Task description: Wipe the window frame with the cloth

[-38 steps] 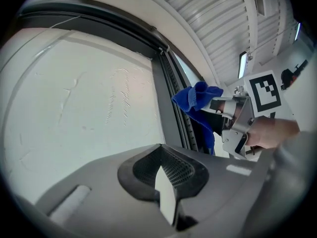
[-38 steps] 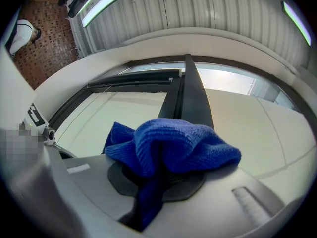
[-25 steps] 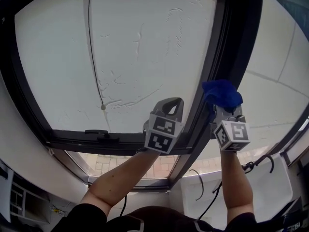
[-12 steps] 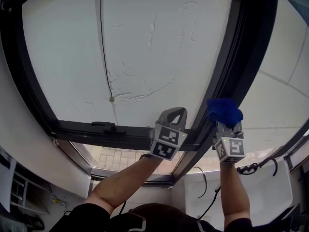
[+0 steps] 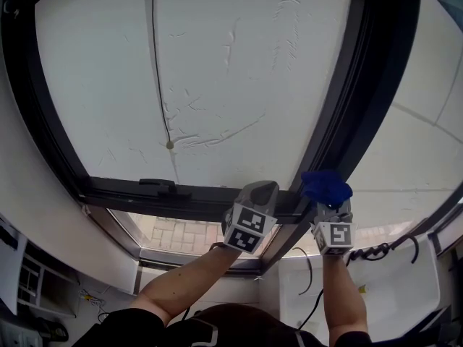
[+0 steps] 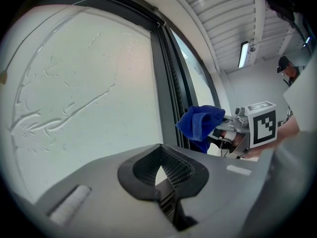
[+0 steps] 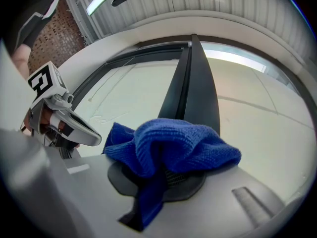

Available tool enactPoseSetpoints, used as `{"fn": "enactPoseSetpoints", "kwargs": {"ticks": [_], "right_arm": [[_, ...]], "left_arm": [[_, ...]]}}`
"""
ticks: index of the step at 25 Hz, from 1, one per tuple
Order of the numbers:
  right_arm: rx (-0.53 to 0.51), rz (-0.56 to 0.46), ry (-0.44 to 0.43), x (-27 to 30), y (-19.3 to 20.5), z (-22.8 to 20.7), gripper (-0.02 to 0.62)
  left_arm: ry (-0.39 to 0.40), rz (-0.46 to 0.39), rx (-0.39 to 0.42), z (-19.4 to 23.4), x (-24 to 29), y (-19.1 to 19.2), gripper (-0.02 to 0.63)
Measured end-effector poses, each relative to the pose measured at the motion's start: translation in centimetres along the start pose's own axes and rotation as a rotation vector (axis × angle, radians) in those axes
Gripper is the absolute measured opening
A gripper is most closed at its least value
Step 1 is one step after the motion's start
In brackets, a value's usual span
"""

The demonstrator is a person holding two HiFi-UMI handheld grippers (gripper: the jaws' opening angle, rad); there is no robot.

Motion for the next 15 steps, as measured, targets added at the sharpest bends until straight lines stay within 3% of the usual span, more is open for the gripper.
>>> {"fn": "enactPoseSetpoints", "kwargs": {"ticks": [6, 15], "right_arm": [[0.084, 0.071, 0.006, -1.0, 3.0, 0.7, 0.054], [0.095, 0.191, -0.008, -2.4, 7.7, 2.1, 0.054]], "left_arm": [[0.016, 0.014, -0.013, -0.7, -0.4, 2.4, -0.008], [-0.01, 0.062, -0.024, -0.6, -1.3, 5.7, -0.008]]}}
Point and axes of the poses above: the fingertips, and each gripper's own axes: x forward along the fingers, z to its left, y out of its underside, the point moved 9 cm from there along -x, backward along the fingers
